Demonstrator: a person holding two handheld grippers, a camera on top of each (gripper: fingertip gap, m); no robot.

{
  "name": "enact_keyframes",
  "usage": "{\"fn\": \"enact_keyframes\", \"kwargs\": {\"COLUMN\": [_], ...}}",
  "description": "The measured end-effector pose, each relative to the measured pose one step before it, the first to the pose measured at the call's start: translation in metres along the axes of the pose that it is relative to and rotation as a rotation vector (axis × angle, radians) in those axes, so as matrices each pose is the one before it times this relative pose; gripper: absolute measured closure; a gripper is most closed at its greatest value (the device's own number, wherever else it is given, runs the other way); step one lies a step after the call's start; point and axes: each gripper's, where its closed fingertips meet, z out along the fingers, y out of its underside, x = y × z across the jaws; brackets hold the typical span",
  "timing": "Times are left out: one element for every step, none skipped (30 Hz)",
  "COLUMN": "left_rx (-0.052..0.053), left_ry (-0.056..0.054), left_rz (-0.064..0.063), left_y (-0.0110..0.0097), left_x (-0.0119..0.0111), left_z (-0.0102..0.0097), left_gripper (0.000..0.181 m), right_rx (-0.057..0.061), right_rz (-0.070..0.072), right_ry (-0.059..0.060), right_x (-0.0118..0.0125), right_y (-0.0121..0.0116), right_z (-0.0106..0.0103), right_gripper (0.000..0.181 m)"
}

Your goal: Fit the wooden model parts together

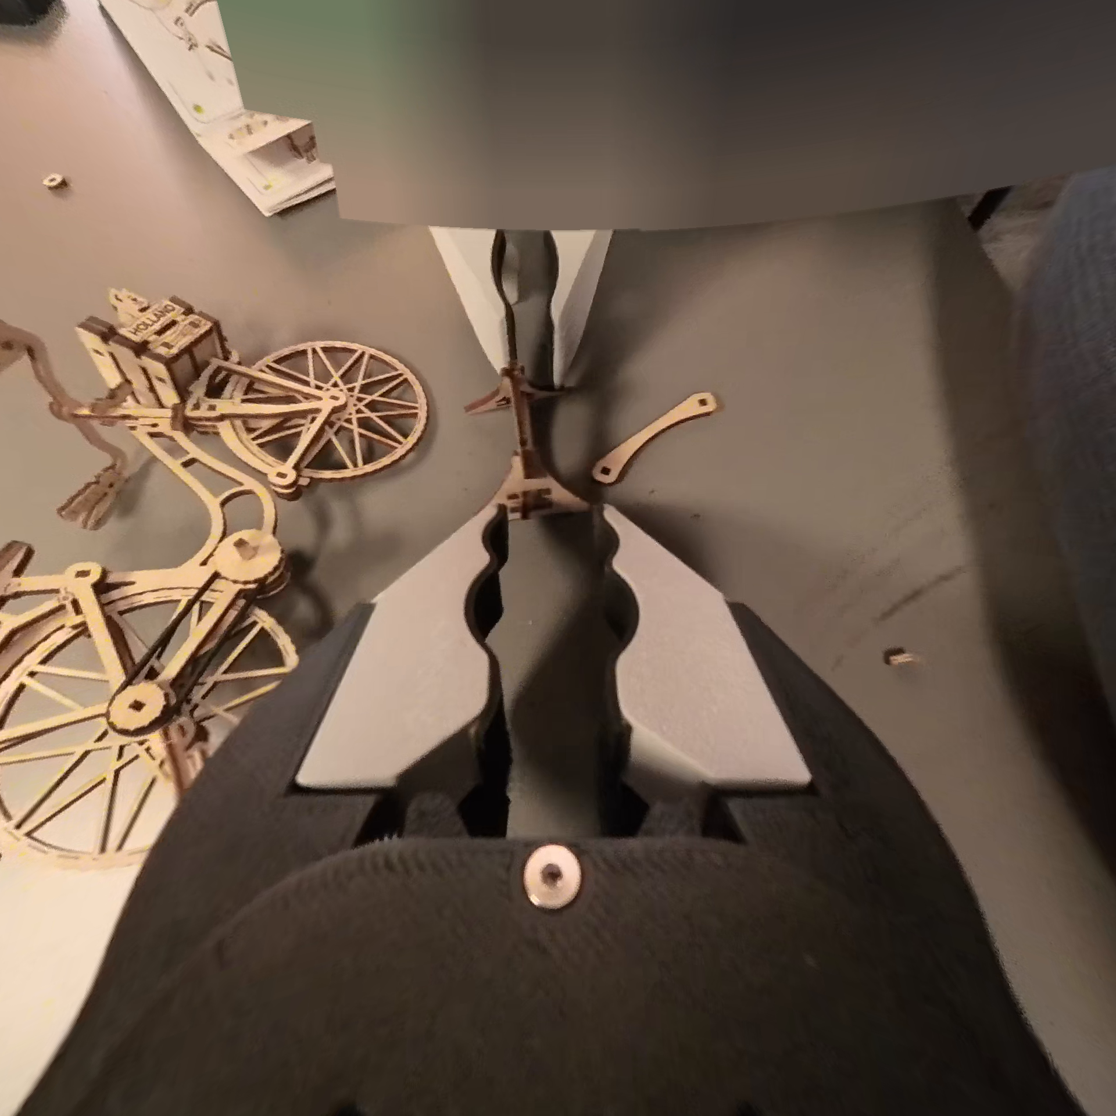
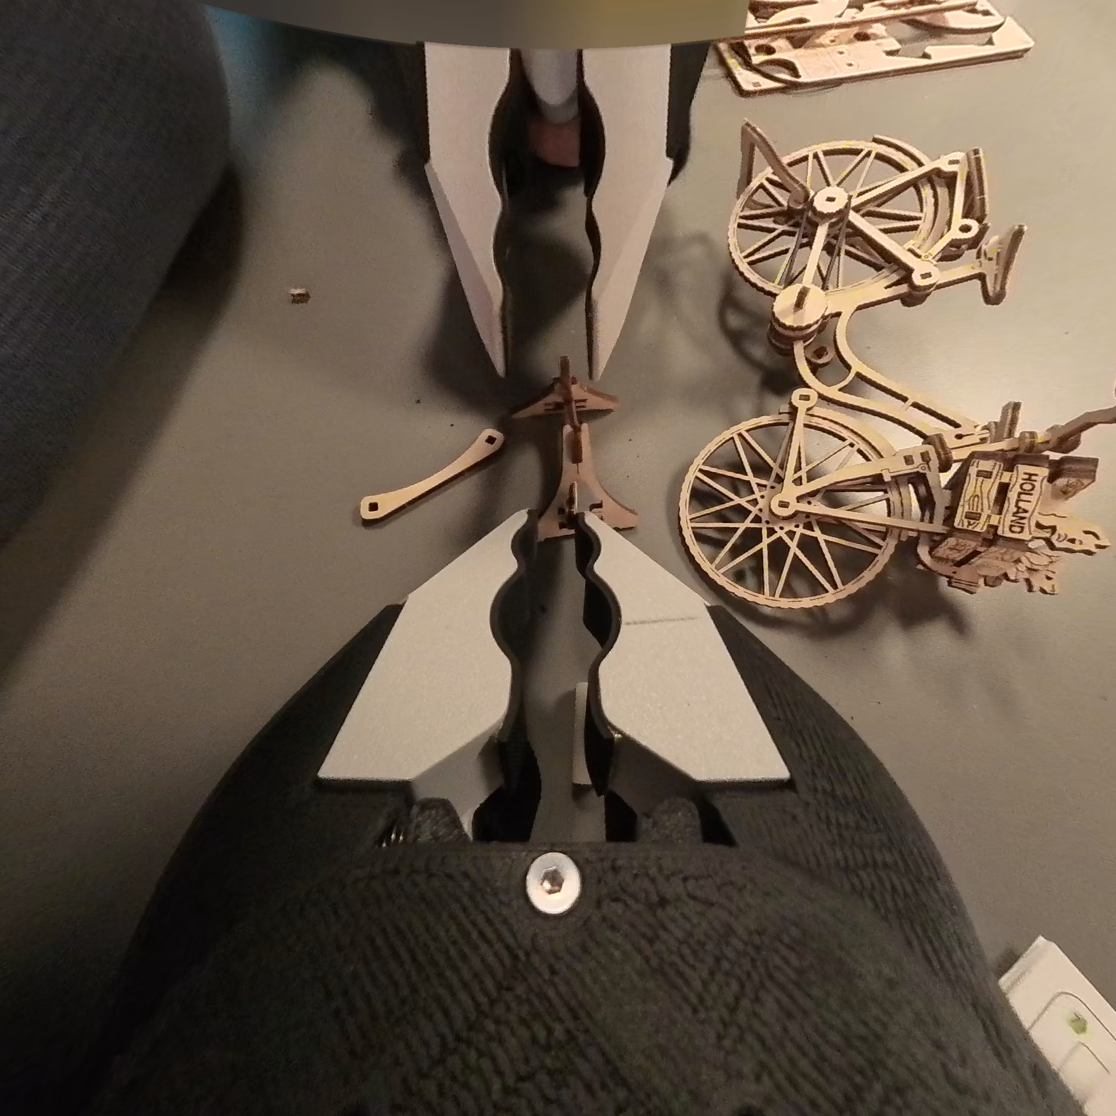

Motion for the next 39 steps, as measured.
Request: {"fn": "enact_keyframes", "kwargs": {"left_rx": [-0.0021,-0.0034,-0.0036,-0.0003,0.0028,0.0053,0.0035,-0.0006,-0.0047,-0.0081,-0.014,-0.015,-0.0129,-0.0065,0.0049,0.0038,0.0024,0.0024,0.0045,0.0035,-0.0002,-0.0051,-0.0058,-0.005,-0.0036,-0.0007,-0.0014,-0.0016,-0.0013,-0.0006,-0.0008,-0.0008,-0.0008,-0.0007,0.0002,-0.0002,-0.0001,0.0002,0.0003], "left_ry": [0.0119,-0.001,-0.0085,-0.0054,-0.0086,-0.0074,-0.0034,0.0006,-0.012,-0.0177,-0.0219,-0.0185,-0.0205,-0.0174,-0.0085,-0.0178,-0.0209,-0.0173,-0.0145,-0.013,-0.0117,-0.0134,-0.0146,-0.0179,-0.0129,-0.0084,-0.0098,-0.0057,-0.0043,-0.006,-0.0046,-0.0039,-0.0032,-0.0014,-0.0016,-0.0019,-0.0002,0.0002,0.0007], "left_rz": [-0.0059,-0.0109,-0.009,-0.0053,-0.0096,-0.0127,-0.0122,-0.006,-0.0013,0.0067,0.0115,0.013,0.0131,0.0126,0.0124,0.0101,0.0065,0.0022,-0.0042,-0.0095,-0.01,-0.0074,-0.0016,0.0012,0.0015,0.0001,-0.0021,-0.0018,-0.0015,-0.0003,-0.0003,-0.0006,-0.0005,0.0007,0.0021,0.0009,0.0006,0.0009,0.001], "left_y": [-0.00008,-0.00003,0.00026,-0.00012,-0.00046,-0.00107,-0.00068,-0.00015,0.0003,0.00087,0.00158,0.00182,0.00144,0.00038,-0.00075,-0.00081,-0.00066,-0.00082,-0.00118,-0.00105,-0.00035,0.00043,0.00065,0.00061,0.00042,0.0001,0.00012,0.00009,0.00005,0.00001,-0.00007,-0.0001,0.00001,0.00005,-0.00003,-0.00006,0.0,-0.00007,-0.00004], "left_x": [0.00333,0.00125,-0.00009,0.00006,-0.0004,-0.00016,0.00058,0.00149,-0.00012,-0.00086,-0.00152,-0.00094,-0.00101,-0.0005,0.00065,-0.00058,-0.00116,-0.00076,-0.00057,-0.00064,-0.00082,-0.00109,-0.00147,-0.00196,-0.00119,-0.00059,-0.00059,-0.00009,0.00022,-0.00018,-0.00008,-0.00019,-0.00018,0.00004,0.00009,-0.00015,0.00013,0.00005,0.00016], "left_z": [0.00062,0.00077,0.00041,0.00018,-0.00005,-0.00004,0.0,0.00046,0.00069,0.00094,0.00124,0.0014,0.00117,0.00075,-0.00019,-0.00007,0.00004,0.00015,0.00003,0.0,0.00011,0.00045,0.00033,0.00039,0.00028,-0.00008,-0.00004,0.00002,-0.00001,0.0,0.00015,0.00011,0.00015,0.00008,0.00001,0.00003,0.0001,0.00004,-0.00003], "left_gripper": [0.153,0.153,0.152,0.152,0.15,0.148,0.146,0.146,0.145,0.145,0.145,0.145,0.146,0.147,0.148,0.149,0.149,0.15,0.149,0.149,0.15,0.152,0.154,0.155,0.156,0.157,0.158,0.158,0.158,0.159,0.16,0.16,0.16,0.161,0.162,0.162,0.162,0.162,0.162], "right_rx": [0.0,-0.0001,0.0,0.0,0.0,0.0,-0.0001,-0.0001,-0.0001,-0.0001,0.0,-0.0001,-0.0001,0.0,0.0,-0.0004,-0.0003,-0.0001,0.0,0.0001,0.0,-0.0001,-0.0002,0.0,0.0,-0.0002,-0.0001,0.0,0.0,0.0,-0.0001,-0.0002,-0.0001,-0.0001,0.0,0.0001,0.0001,0.0001,0.0001], "right_rz": [0.0013,0.0018,0.002,0.001,-0.0001,-0.0003,0.0008,0.0009,0.0007,0.0014,0.0009,-0.0001,0.0001,0.0002,-0.0011,-0.0004,0.0004,-0.001,-0.0015,-0.0003,-0.0007,-0.002,-0.002,-0.0019,-0.0014,-0.0007,-0.001,-0.0012,-0.0013,-0.0018,-0.0023,-0.002,-0.0011,-0.0009,-0.0005,0.0004,0.0003,-0.0003,-0.0006], "right_ry": [0.0011,0.0001,-0.0001,0.0002,0.0008,0.0019,0.0024,0.0018,0.0029,0.0038,0.0038,0.0046,0.0046,0.0033,0.0021,0.002,0.0019,0.002,0.0021,0.0021,0.0018,0.0019,0.0021,0.0017,0.0016,0.0022,0.0025,0.0017,0.0012,0.0016,0.002,0.002,0.0014,0.0008,0.0003,-0.0007,-0.001,-0.0009,-0.0012], "right_x": [0.00021,-0.00004,0.00006,0.0001,-0.00002,0.00014,0.00028,0.00013,0.00035,0.00057,0.00053,0.00051,0.00029,0.0001,0.00009,0.00004,0.00004,0.00007,-0.00003,0.00018,0.00002,0.00007,0.00001,-0.00005,0.00004,0.00022,0.0002,0.00011,0.00006,0.0,0.00002,0.00008,-0.00001,-0.00003,-0.00006,0.00003,-0.00016,-0.0001,-0.00019], "right_y": [0.00001,0.00005,-0.00002,0.0,-0.00001,0.0,0.00001,-0.00004,0.00002,0.00002,-0.00003,0.00001,-0.00004,-0.00007,-0.00002,-0.00004,-0.0001,-0.00001,-0.00003,-0.0001,-0.00002,-0.00005,0.0,-0.00002,-0.00001,0.00002,-0.00005,0.00003,-0.00005,-0.00006,-0.00002,-0.00005,-0.00001,-0.00005,-0.00001,-0.00008,-0.00001,-0.00001,0.00003], "right_z": [-0.00001,0.00011,0.00004,-0.00001,0.00001,0.00001,0.0,0.00006,-0.00001,-0.00002,-0.00012,0.0,0.00007,0.00008,0.00001,0.0001,0.00016,0.00001,0.00002,-0.00005,0.00001,0.00006,0.0,0.00001,0.0,-0.00001,0.00006,-0.00005,0.00006,-0.00011,0.0,0.00005,0.0,0.00005,0.0,-0.00006,0.00001,0.0,-0.00005], "right_gripper": [0.171,0.171,0.171,0.171,0.171,0.171,0.171,0.171,0.171,0.171,0.171,0.171,0.171,0.171,0.171,0.171,0.171,0.171,0.171,0.171,0.171,0.171,0.171,0.171,0.171,0.171,0.171,0.171,0.171,0.171,0.171,0.171,0.171,0.171,0.171,0.171,0.171,0.171,0.171]}}
